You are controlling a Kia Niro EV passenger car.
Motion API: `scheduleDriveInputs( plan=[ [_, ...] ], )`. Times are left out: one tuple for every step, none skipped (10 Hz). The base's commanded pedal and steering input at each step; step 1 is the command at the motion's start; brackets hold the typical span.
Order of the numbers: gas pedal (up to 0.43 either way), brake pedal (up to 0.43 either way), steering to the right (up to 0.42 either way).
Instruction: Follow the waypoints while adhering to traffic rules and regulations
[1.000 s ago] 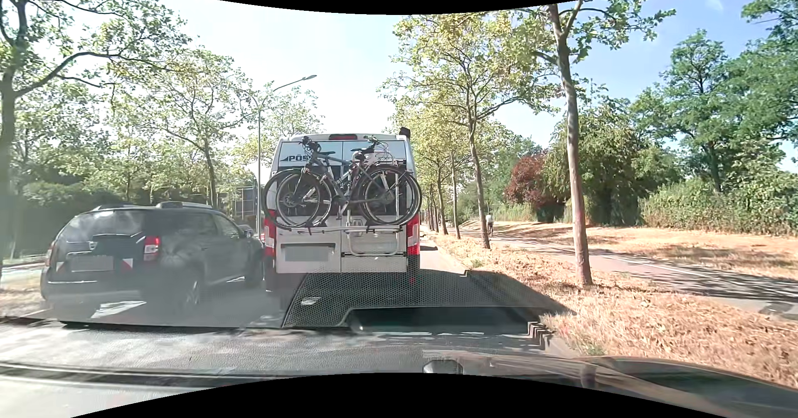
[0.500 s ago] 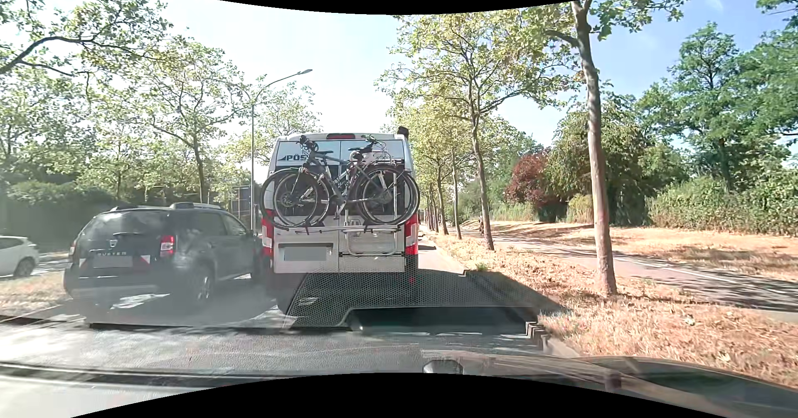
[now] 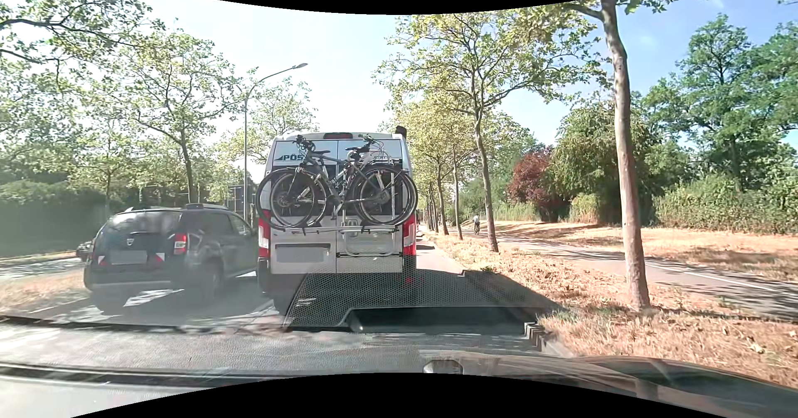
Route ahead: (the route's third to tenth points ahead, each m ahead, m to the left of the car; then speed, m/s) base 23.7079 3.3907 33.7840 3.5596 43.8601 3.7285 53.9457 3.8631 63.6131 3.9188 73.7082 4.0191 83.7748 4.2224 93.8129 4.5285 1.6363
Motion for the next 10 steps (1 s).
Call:
scheduleDriveInputs(
  plan=[
    [0.000, 0.024, 0.008],
    [0.000, 0.024, 0.008],
    [0.000, 0.030, 0.008],
    [0.000, 0.030, 0.006],
    [0.000, 0.024, 0.005],
    [0.000, 0.030, 0.003],
    [0.000, 0.024, -0.001],
    [0.000, 0.018, -0.003],
    [0.000, 0.018, -0.006],
    [0.000, 0.012, -0.007]
  ],
)
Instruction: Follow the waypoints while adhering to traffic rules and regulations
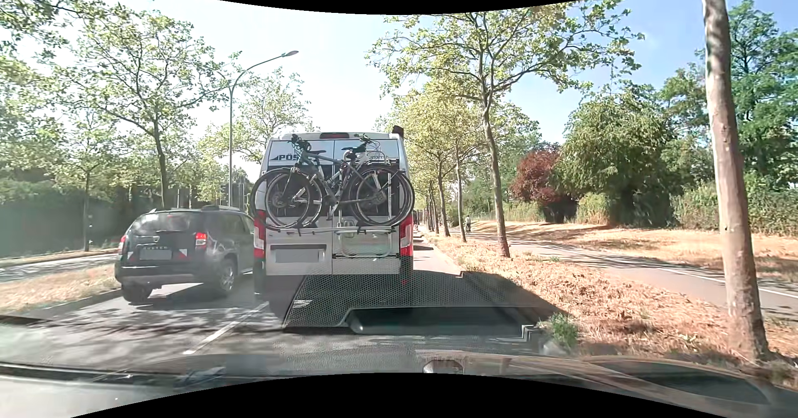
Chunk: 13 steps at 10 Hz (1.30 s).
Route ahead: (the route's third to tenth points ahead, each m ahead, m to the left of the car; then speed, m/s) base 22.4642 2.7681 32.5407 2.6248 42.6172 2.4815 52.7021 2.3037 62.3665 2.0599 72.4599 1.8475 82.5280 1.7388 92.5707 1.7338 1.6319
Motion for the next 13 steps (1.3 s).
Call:
scheduleDriveInputs(
  plan=[
    [0.000, 0.012, -0.007],
    [0.000, 0.012, -0.007],
    [0.000, 0.012, -0.007],
    [0.000, 0.018, -0.007],
    [0.000, 0.018, -0.007],
    [0.000, 0.024, -0.007],
    [0.000, 0.030, -0.007],
    [0.000, 0.037, -0.007],
    [0.000, 0.049, -0.007],
    [0.000, 0.061, -0.007],
    [0.000, 0.061, -0.007],
    [0.000, 0.067, -0.007],
    [0.000, 0.079, -0.007]
  ],
)
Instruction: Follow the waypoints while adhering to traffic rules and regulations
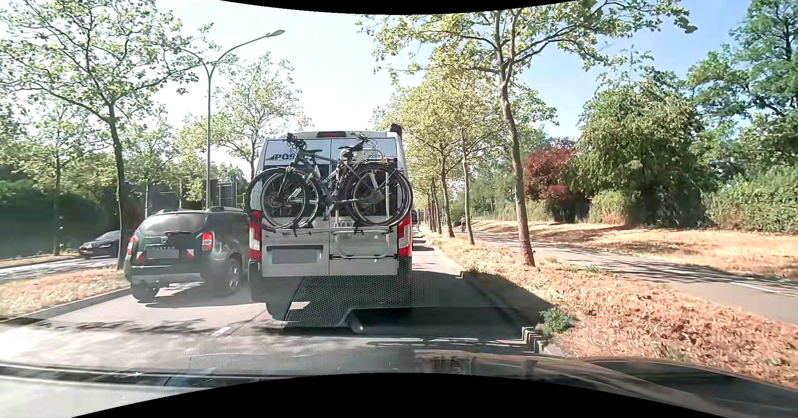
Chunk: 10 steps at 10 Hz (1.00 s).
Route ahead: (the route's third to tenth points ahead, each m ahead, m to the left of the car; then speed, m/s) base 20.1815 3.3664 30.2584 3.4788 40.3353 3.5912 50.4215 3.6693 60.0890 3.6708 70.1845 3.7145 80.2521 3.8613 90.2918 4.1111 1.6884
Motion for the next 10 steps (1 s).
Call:
scheduleDriveInputs(
  plan=[
    [0.000, 0.091, -0.007],
    [0.000, 0.110, -0.006],
    [0.000, 0.116, -0.005],
    [0.000, 0.122, -0.005],
    [0.000, 0.122, -0.005],
    [0.000, 0.122, -0.005],
    [0.000, 0.122, -0.005],
    [0.000, 0.122, -0.005],
    [0.000, 0.122, -0.005],
    [0.000, 0.122, -0.005]
  ],
)
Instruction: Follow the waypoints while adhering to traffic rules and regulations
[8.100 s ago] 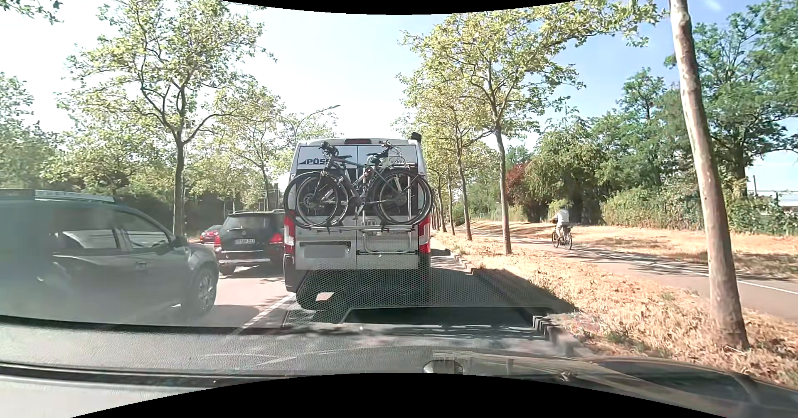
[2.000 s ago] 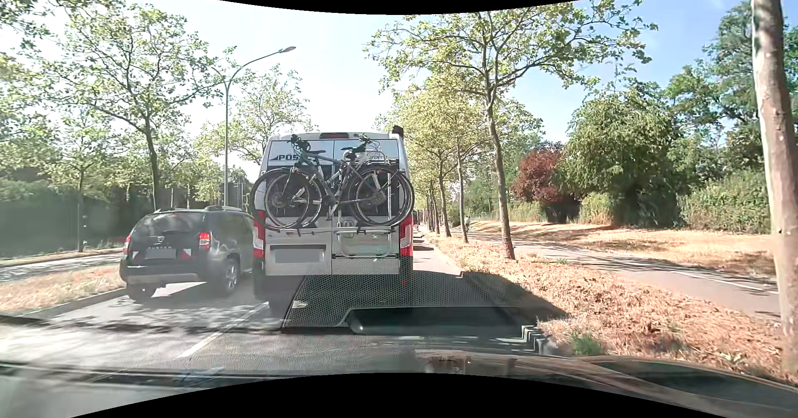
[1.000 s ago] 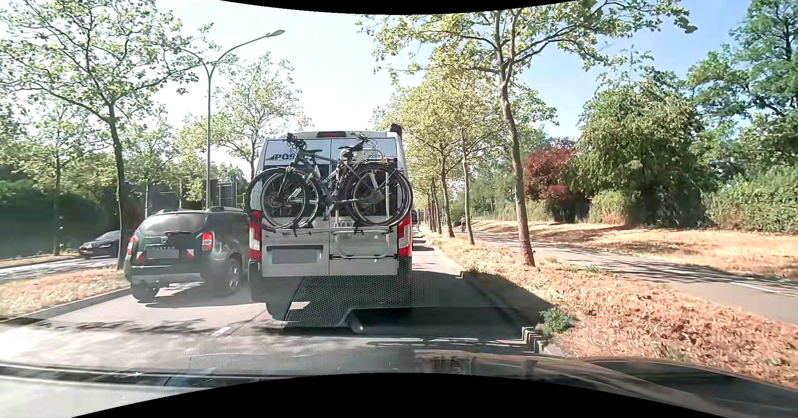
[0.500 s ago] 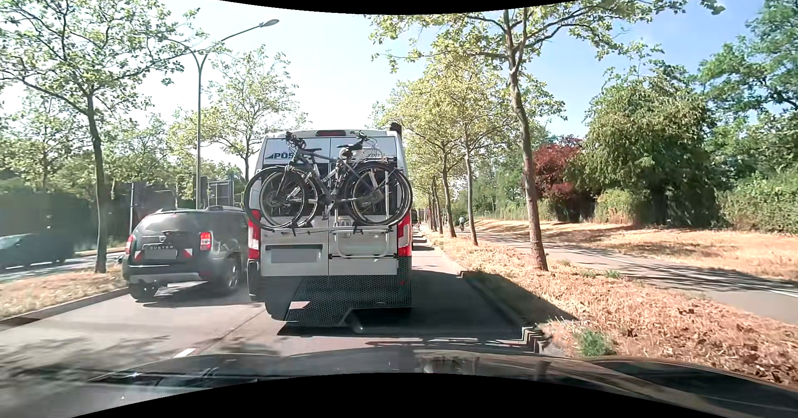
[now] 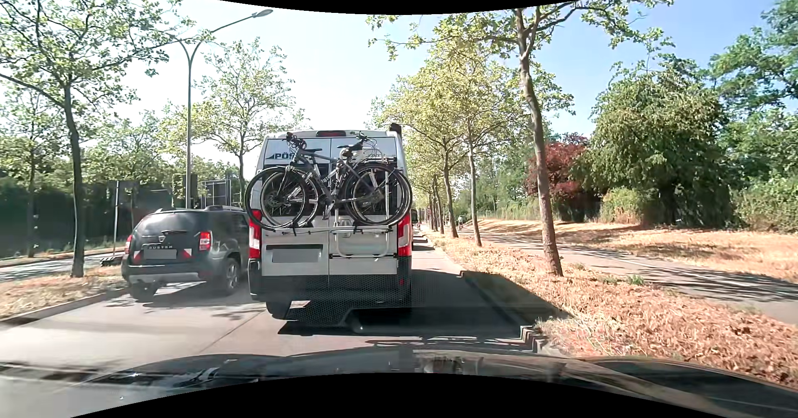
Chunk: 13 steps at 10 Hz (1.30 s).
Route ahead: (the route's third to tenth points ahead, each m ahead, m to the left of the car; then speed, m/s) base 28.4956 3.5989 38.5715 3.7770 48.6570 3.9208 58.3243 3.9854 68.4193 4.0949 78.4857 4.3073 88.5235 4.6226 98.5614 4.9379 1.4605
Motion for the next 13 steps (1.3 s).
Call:
scheduleDriveInputs(
  plan=[
    [0.000, 0.110, -0.005],
    [0.000, 0.091, -0.005],
    [0.000, 0.073, -0.005],
    [0.000, 0.067, -0.006],
    [0.000, 0.061, -0.007],
    [0.000, 0.061, -0.007],
    [0.000, 0.061, -0.007],
    [0.000, 0.061, -0.007],
    [0.000, 0.061, -0.008],
    [0.000, 0.049, -0.008],
    [0.000, 0.037, -0.008],
    [0.000, 0.030, -0.008],
    [0.000, 0.024, -0.008]
  ],
)
